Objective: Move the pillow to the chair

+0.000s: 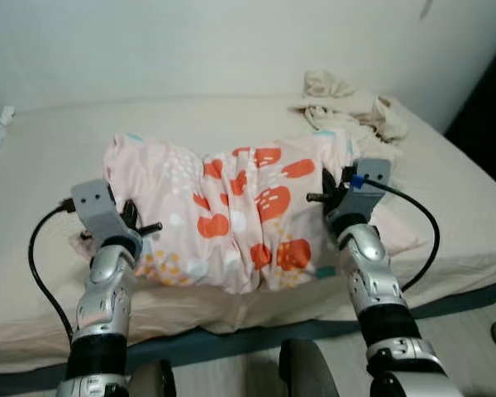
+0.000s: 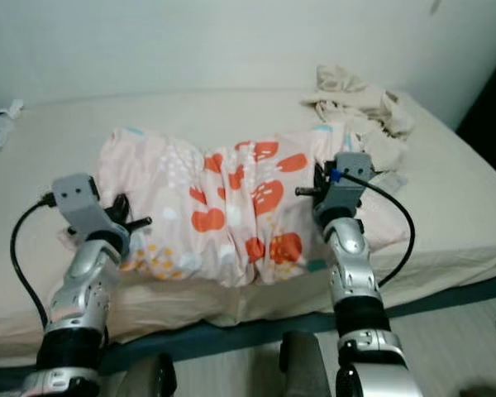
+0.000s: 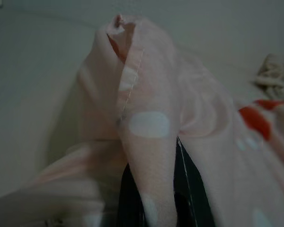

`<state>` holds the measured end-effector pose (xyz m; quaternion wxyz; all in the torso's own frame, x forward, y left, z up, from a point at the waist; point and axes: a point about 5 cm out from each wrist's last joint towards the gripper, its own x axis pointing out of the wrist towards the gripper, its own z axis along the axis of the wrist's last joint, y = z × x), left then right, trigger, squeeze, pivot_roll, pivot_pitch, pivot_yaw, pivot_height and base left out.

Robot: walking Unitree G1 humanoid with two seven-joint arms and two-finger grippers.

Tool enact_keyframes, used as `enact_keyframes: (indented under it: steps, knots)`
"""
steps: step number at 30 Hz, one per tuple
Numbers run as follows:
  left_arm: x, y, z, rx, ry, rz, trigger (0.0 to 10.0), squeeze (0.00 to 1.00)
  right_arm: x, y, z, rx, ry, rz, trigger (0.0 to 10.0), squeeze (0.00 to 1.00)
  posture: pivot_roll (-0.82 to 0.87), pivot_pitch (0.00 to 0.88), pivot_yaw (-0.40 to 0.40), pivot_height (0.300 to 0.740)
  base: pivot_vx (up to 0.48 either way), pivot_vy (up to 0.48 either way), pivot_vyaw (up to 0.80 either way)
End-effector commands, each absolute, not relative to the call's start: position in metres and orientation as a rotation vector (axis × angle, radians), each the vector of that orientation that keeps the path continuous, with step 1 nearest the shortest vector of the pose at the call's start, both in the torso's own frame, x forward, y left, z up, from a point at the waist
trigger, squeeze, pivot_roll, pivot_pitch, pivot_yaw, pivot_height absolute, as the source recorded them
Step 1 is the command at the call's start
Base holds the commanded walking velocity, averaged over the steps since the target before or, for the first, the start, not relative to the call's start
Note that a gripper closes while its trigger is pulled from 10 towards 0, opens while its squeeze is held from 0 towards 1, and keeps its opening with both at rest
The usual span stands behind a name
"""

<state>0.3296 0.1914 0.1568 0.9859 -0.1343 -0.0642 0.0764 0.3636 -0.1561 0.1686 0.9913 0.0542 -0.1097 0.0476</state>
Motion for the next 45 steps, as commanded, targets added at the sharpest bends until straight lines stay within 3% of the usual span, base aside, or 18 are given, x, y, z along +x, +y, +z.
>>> enact_keyframes:
  steps: [1, 6, 12, 36, 45]
  knots:
    - [0.328, 0.178, 0.166, -0.268, -0.158, 0.091, 10.0, 0.0, 0.365, -0.144, 0.189, 0.11, -0.308, 0.157, 10.0, 0.0, -0.06, 0.034, -0.07, 0.592, 0.0, 0.0, 0.0]
    - [0.329, 0.165, 0.172, -0.165, -0.168, 0.069, 10.0, 0.0, 0.364, -0.124, 0.188, 0.086, -0.293, 0.284, 10.0, 0.0, -0.04, 0.017, -0.067, 0.592, 0.0, 0.0, 0.0]
    - [0.326, 0.164, 0.163, -0.145, -0.132, 0.06, 10.0, 0.0, 0.357, -0.127, 0.175, 0.055, -0.257, 0.242, 10.0, 0.0, -0.06, 0.003, -0.043, 0.592, 0.0, 0.0, 0.0]
    - [0.316, 0.168, 0.151, -0.066, -0.1, 0.092, 10.0, 0.0, 0.346, -0.125, 0.147, 0.028, -0.155, 0.275, 10.0, 0.0, -0.04, 0.0, -0.087, 0.592, 0.0, 0.0, 0.0]
    - [0.316, 0.162, 0.155, -0.057, -0.122, 0.072, 10.0, 0.0, 0.346, -0.125, 0.146, 0.036, -0.152, 0.303, 10.0, 0.0, -0.04, 0.0, -0.094, 0.631, 0.0, 0.0, 0.0]
